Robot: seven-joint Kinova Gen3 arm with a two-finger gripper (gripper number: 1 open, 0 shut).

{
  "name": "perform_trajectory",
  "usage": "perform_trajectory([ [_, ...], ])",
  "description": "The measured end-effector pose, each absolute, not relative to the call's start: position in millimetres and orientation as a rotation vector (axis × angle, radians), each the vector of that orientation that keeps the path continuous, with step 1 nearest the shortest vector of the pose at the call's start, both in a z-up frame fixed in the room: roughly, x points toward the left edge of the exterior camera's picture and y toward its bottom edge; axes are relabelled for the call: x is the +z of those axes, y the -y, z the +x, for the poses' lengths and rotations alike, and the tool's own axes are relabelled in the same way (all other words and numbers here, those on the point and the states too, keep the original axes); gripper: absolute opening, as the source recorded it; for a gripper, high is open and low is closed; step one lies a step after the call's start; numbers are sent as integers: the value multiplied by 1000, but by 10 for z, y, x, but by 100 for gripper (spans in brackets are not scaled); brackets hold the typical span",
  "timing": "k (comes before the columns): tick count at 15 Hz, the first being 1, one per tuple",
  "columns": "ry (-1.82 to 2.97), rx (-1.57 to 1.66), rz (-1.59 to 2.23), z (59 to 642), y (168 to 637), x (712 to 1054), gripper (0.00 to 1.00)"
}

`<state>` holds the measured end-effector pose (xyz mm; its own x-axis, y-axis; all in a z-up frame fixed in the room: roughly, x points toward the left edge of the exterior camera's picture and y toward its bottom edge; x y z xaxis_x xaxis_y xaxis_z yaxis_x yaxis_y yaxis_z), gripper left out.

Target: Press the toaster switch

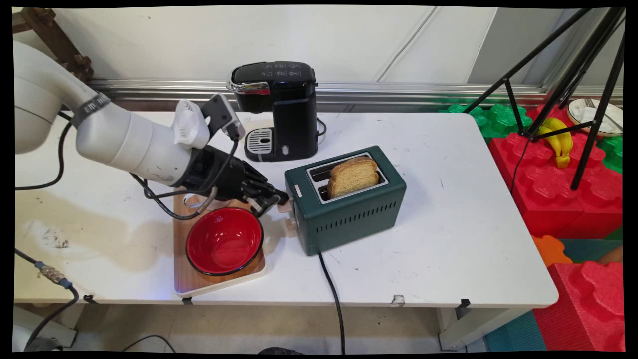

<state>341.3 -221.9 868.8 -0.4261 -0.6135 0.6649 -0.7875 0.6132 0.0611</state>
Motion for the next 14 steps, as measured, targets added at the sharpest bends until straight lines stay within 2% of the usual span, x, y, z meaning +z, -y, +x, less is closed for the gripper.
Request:
perform_trajectory([
  [14,2208,300,1129,3358,2251,8403,0],
])
